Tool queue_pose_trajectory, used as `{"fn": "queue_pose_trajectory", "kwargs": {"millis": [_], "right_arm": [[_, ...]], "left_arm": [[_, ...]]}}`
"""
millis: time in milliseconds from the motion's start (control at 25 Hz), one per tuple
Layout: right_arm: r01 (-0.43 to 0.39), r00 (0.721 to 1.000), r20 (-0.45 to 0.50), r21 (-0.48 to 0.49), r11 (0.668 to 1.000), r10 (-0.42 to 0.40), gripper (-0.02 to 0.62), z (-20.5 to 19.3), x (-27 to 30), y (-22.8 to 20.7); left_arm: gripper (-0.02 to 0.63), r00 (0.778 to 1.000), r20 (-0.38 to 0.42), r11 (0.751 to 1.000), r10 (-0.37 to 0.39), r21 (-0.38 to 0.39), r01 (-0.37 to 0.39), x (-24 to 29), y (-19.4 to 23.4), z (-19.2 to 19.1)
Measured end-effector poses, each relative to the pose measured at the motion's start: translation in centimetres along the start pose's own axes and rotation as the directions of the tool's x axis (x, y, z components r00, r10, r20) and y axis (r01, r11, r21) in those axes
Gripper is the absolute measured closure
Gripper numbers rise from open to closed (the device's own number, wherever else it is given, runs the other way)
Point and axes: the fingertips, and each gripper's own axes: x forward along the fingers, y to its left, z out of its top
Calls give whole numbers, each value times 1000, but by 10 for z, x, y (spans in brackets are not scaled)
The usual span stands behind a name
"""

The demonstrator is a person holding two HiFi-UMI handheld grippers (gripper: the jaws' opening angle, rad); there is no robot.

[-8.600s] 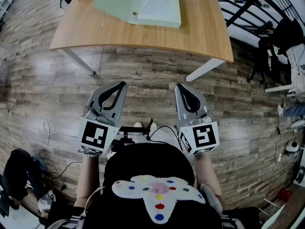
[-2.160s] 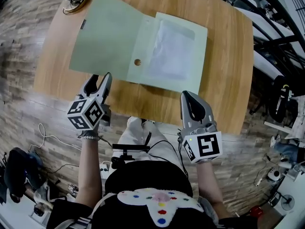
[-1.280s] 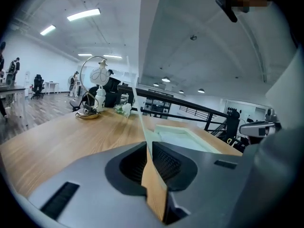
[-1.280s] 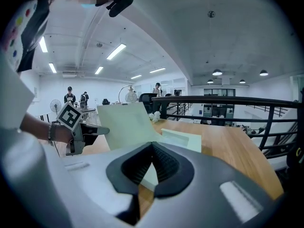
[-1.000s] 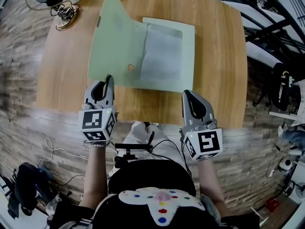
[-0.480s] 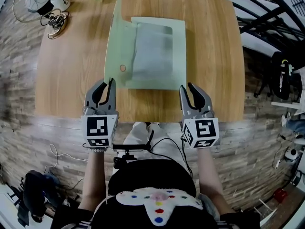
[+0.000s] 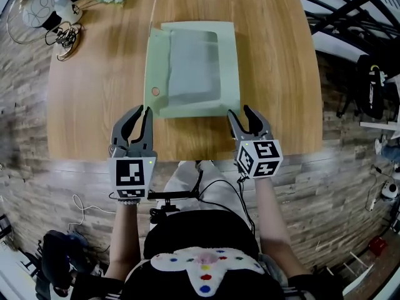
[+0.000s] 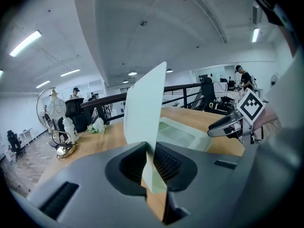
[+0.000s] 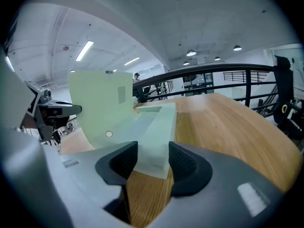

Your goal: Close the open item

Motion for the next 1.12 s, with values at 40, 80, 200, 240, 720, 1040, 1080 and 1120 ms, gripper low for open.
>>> {"fn": "queue_pose_trajectory", "kwargs": {"millis": [40,80,200,240,720,1040,1080,1120], "right_arm": [[-2,1000,-8,9,1000,2,394,-4,1,-1],[-6,1000,-17,17,1000,7,394,-8,2,-3],[-20,999,-36,51,999,22,396,-17,5,-4],[-25,999,-35,65,998,28,405,-19,5,-4],[-42,999,-9,116,992,43,403,-20,7,-5],[-45,999,-5,113,993,46,403,-20,7,-5],[-47,999,-5,113,993,48,403,-21,6,-5],[-48,999,-5,112,993,49,403,-21,6,-5]], "left_arm": [[566,1000,-4,1000,-7,15,7,1,-3,1],[565,1000,-7,999,-15,32,15,2,-7,1],[561,999,-20,995,-45,91,47,6,-17,5],[561,998,-25,992,-56,114,58,7,-21,5],[545,970,-170,915,-176,336,225,33,-80,0],[537,931,-308,812,-198,480,332,52,-112,-15],[537,925,-324,800,-198,492,344,54,-116,-17],[537,919,-341,788,-199,502,357,55,-119,-19]]}}
